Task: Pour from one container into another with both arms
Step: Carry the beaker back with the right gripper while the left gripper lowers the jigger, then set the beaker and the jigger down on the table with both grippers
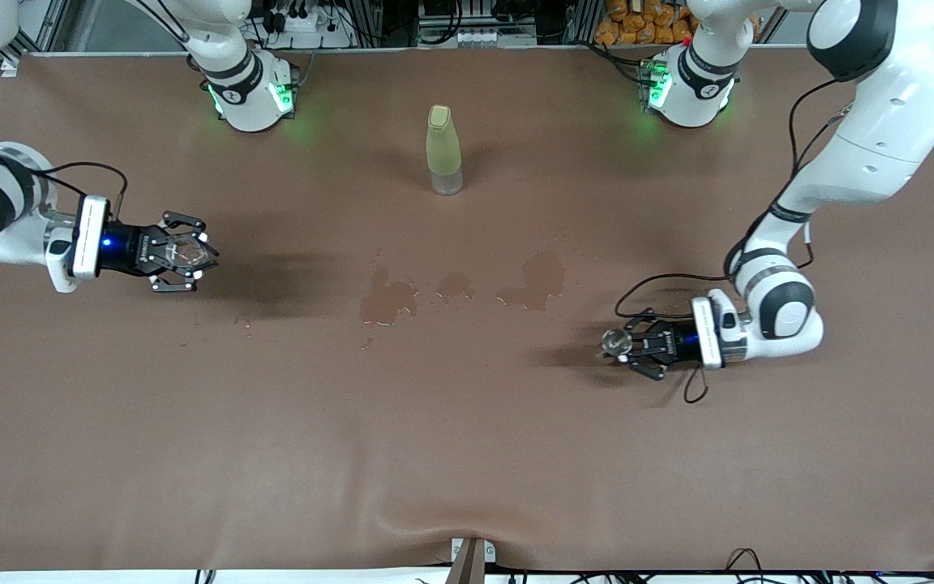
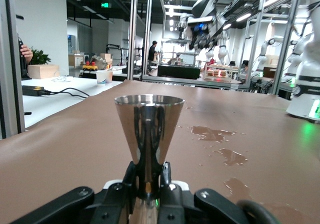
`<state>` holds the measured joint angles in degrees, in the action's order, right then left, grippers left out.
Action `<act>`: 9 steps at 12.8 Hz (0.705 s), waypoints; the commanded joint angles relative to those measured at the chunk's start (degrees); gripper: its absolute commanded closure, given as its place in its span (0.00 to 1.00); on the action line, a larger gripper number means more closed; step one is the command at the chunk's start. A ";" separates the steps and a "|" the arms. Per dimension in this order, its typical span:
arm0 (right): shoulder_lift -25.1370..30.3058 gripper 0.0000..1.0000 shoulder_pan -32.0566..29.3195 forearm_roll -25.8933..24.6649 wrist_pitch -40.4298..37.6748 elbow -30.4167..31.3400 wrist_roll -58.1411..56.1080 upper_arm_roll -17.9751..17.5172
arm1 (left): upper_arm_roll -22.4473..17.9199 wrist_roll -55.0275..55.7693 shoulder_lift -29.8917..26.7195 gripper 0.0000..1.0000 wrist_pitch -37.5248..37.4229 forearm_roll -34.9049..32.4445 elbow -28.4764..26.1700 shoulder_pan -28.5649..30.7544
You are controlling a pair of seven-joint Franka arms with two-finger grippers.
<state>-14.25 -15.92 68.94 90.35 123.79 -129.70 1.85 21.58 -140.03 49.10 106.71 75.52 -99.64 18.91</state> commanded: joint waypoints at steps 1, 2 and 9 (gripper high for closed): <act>-6.56 1.00 -1.65 -1.79 -3.59 -4.68 -7.91 0.52 | 0.66 0.38 -1.02 1.00 -4.66 -8.25 -1.87 7.08; -8.41 1.00 -1.74 -1.79 -4.30 -5.91 -10.55 0.95 | 0.66 -0.06 -0.76 1.00 -6.41 -11.42 -1.87 9.98; -22.38 1.00 -2.19 -1.70 -7.56 -13.56 -24.35 2.63 | -0.13 -6.21 3.81 1.00 -10.30 -14.61 -1.88 18.09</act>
<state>-32.26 -17.13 68.40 84.64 114.13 -151.28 4.79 20.98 -144.14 51.18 98.18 61.49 -101.89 35.13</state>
